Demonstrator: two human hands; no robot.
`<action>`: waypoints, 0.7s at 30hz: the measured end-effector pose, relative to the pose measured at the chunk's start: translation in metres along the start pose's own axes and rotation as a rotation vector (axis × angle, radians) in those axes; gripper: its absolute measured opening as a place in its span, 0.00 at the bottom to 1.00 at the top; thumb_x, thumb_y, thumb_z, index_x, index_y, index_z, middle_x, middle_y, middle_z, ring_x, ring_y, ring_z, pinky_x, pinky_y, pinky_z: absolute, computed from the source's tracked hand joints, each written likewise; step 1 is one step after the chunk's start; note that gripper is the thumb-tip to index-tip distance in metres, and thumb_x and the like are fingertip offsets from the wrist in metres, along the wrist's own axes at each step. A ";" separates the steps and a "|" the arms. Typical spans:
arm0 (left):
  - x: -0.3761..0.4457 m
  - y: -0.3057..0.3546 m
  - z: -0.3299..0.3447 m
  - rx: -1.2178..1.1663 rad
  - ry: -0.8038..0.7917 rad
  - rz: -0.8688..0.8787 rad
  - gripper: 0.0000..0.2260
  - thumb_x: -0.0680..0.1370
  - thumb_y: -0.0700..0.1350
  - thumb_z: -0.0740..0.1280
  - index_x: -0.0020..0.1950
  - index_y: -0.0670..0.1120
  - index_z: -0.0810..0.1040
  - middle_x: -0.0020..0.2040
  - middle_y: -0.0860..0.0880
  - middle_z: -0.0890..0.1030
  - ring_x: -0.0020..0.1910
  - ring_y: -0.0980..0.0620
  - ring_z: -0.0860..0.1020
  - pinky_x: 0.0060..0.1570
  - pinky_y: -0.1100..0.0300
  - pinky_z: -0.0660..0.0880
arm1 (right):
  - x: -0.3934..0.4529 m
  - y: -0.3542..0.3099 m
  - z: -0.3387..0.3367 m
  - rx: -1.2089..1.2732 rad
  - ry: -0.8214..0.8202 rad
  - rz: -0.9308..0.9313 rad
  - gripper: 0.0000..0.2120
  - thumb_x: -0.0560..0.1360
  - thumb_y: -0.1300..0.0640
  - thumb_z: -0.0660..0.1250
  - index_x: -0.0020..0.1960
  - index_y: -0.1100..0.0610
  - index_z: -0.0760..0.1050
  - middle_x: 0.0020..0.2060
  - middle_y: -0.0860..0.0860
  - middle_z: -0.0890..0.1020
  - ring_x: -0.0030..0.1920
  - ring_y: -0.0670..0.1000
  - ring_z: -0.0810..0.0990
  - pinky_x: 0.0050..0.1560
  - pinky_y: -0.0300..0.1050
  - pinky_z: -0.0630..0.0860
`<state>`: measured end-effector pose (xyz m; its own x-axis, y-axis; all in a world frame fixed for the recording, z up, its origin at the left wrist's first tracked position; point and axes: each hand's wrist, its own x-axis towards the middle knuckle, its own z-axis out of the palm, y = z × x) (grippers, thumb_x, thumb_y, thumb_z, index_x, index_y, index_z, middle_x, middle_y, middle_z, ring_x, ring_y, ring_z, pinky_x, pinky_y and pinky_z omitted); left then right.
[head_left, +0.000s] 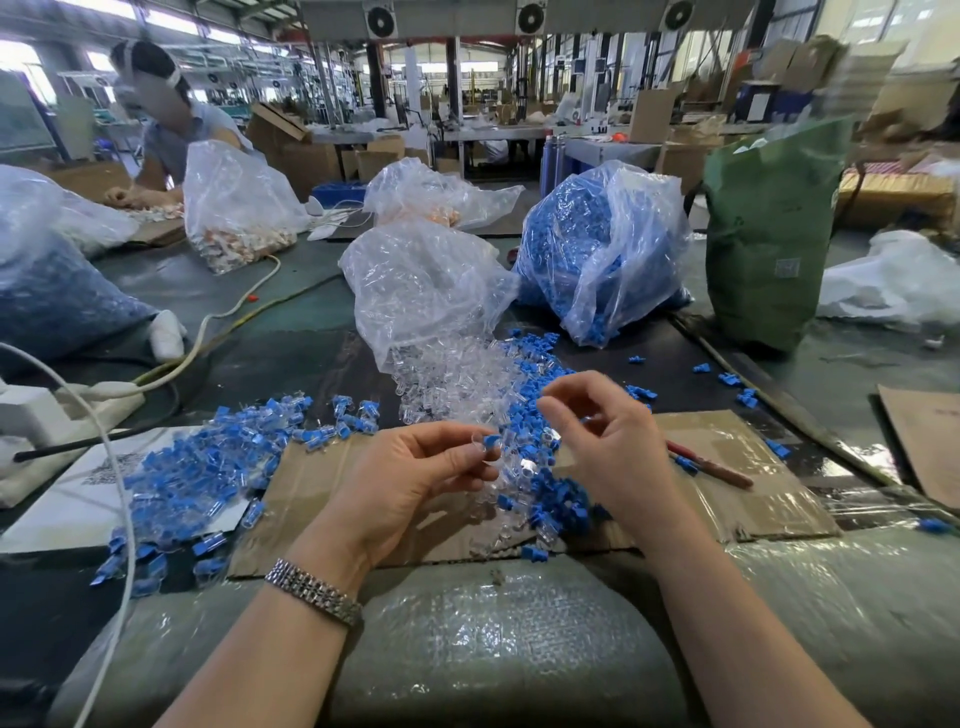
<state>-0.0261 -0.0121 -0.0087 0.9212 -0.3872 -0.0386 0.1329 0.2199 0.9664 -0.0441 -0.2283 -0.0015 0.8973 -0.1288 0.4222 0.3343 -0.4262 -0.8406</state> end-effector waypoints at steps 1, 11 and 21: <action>0.000 -0.001 -0.002 0.000 0.006 0.003 0.16 0.69 0.44 0.78 0.55 0.41 0.86 0.54 0.37 0.85 0.49 0.45 0.85 0.51 0.56 0.84 | 0.003 0.002 -0.004 -0.206 0.079 0.035 0.06 0.78 0.50 0.70 0.54 0.49 0.78 0.48 0.46 0.80 0.48 0.47 0.79 0.48 0.40 0.77; 0.002 -0.001 -0.006 -0.064 0.054 0.042 0.12 0.70 0.40 0.76 0.53 0.41 0.87 0.54 0.36 0.85 0.47 0.45 0.85 0.46 0.59 0.83 | 0.025 -0.008 -0.038 -1.012 -0.276 0.516 0.15 0.76 0.49 0.68 0.38 0.56 0.68 0.46 0.56 0.79 0.47 0.58 0.79 0.43 0.47 0.72; 0.007 -0.001 -0.012 -0.212 0.108 0.087 0.09 0.71 0.39 0.74 0.50 0.44 0.88 0.55 0.38 0.85 0.51 0.45 0.85 0.47 0.60 0.82 | 0.029 -0.057 -0.032 -0.144 -0.555 0.571 0.09 0.81 0.61 0.65 0.50 0.69 0.76 0.39 0.59 0.82 0.36 0.54 0.83 0.41 0.53 0.85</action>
<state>-0.0156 -0.0036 -0.0127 0.9647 -0.2635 0.0043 0.1149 0.4352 0.8930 -0.0464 -0.2364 0.0692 0.9433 0.0855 -0.3207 -0.2253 -0.5448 -0.8078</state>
